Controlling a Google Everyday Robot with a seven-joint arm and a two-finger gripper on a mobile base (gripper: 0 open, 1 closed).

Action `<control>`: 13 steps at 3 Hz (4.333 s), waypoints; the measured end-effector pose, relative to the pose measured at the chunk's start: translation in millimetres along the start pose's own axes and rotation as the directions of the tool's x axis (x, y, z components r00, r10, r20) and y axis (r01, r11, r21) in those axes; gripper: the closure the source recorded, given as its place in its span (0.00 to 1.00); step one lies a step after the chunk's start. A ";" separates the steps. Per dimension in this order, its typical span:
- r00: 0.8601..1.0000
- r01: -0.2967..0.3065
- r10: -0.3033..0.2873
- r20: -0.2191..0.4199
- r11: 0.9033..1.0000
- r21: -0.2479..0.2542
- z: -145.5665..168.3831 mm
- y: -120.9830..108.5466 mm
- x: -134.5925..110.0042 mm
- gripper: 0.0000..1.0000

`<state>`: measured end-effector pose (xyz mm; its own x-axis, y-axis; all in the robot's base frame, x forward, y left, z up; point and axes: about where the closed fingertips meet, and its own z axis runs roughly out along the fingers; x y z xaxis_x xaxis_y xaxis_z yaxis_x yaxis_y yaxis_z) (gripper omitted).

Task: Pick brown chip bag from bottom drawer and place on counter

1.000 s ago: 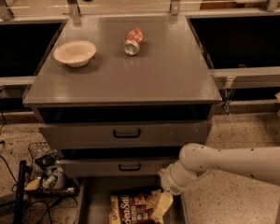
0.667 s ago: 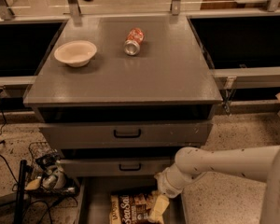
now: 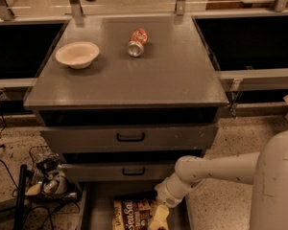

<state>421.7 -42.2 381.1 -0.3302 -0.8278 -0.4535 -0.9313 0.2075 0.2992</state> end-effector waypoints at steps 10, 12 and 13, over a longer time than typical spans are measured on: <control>0.985 -0.169 0.169 0.022 0.986 0.001 145.6 -50.4 16.9 0.00; 0.982 -0.179 0.176 0.060 0.983 0.045 160.9 -64.9 5.0 0.00; 0.982 -0.182 0.179 0.059 0.982 0.051 161.5 -65.2 4.9 0.00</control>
Offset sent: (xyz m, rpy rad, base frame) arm 0.0028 0.0067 -0.0347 -0.0997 -0.0529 -0.1640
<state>456.0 24.4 223.8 -0.4998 -0.7452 -0.4414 -0.8624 0.3808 0.3336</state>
